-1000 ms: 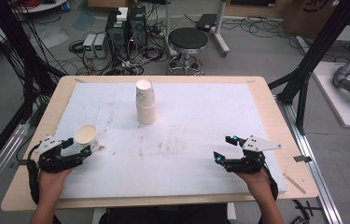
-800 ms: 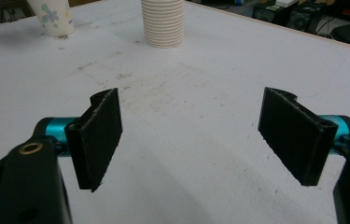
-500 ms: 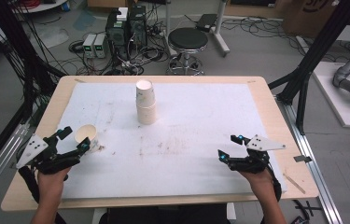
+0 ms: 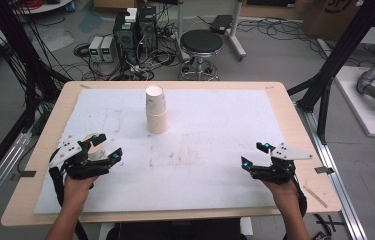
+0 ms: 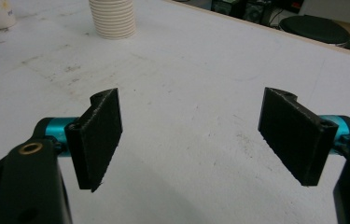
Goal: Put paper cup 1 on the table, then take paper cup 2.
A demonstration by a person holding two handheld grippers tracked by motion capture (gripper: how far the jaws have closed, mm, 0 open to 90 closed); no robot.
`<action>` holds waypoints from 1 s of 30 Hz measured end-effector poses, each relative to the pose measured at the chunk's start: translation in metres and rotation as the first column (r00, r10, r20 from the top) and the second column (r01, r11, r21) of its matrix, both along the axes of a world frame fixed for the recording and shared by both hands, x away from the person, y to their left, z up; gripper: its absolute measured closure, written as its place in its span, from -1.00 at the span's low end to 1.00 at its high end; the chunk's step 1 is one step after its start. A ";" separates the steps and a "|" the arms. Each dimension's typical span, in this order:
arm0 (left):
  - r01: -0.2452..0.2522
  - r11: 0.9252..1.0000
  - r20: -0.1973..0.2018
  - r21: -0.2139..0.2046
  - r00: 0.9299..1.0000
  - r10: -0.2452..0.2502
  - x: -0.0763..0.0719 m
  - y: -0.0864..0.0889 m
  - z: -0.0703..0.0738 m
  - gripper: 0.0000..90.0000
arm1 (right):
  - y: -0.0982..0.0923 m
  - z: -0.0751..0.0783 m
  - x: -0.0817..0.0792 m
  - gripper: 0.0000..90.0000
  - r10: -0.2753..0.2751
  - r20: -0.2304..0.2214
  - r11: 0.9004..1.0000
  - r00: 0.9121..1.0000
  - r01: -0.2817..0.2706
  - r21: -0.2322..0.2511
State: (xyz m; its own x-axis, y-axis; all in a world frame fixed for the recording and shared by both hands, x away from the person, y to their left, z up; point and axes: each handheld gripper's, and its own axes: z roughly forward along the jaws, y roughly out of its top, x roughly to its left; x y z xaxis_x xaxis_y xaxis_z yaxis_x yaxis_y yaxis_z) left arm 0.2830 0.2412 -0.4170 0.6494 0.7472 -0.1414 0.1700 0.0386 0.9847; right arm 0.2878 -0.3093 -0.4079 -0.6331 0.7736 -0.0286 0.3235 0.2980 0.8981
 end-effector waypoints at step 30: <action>0.019 0.999 -0.012 0.047 1.000 -0.019 0.001 -0.009 -0.008 -0.65 | -0.007 -0.003 -0.006 -0.51 -0.006 0.001 1.000 1.000 0.006 0.019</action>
